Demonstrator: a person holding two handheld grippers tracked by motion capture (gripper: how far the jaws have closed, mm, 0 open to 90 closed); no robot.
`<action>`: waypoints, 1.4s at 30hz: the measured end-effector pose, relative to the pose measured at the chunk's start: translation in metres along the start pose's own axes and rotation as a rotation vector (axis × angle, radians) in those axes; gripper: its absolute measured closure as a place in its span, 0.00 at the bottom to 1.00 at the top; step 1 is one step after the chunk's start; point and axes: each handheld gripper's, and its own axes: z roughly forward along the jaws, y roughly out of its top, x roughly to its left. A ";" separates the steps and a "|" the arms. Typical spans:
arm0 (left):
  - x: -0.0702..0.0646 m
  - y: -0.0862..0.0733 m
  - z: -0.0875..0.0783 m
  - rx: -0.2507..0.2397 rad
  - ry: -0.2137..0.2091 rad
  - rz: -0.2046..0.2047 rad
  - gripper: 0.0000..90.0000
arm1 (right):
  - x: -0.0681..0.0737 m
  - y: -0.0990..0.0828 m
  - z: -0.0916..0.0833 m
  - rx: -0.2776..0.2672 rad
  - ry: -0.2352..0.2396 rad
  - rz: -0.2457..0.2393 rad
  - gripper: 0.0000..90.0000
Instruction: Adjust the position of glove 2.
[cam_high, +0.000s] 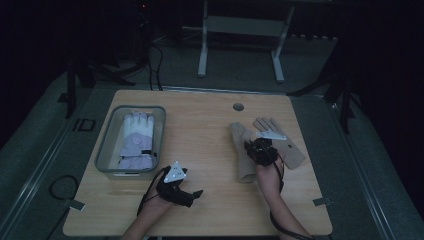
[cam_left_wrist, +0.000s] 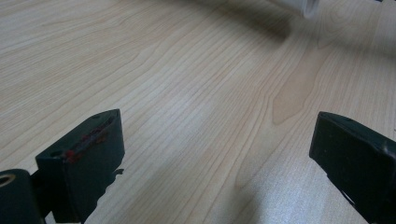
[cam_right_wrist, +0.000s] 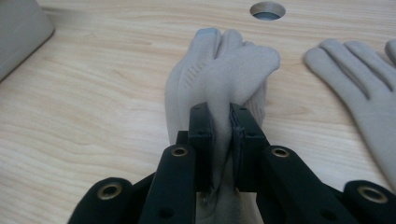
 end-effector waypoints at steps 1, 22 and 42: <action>0.000 0.000 0.000 0.000 0.001 0.001 0.04 | 0.004 -0.001 0.000 0.000 -0.007 0.004 0.89; -0.001 -0.001 0.000 -0.002 -0.009 0.003 0.04 | 0.052 -0.040 0.047 0.086 0.014 -0.014 0.64; -0.001 -0.002 0.002 0.003 -0.018 0.003 0.04 | 0.017 -0.028 0.020 0.087 0.061 -0.112 0.55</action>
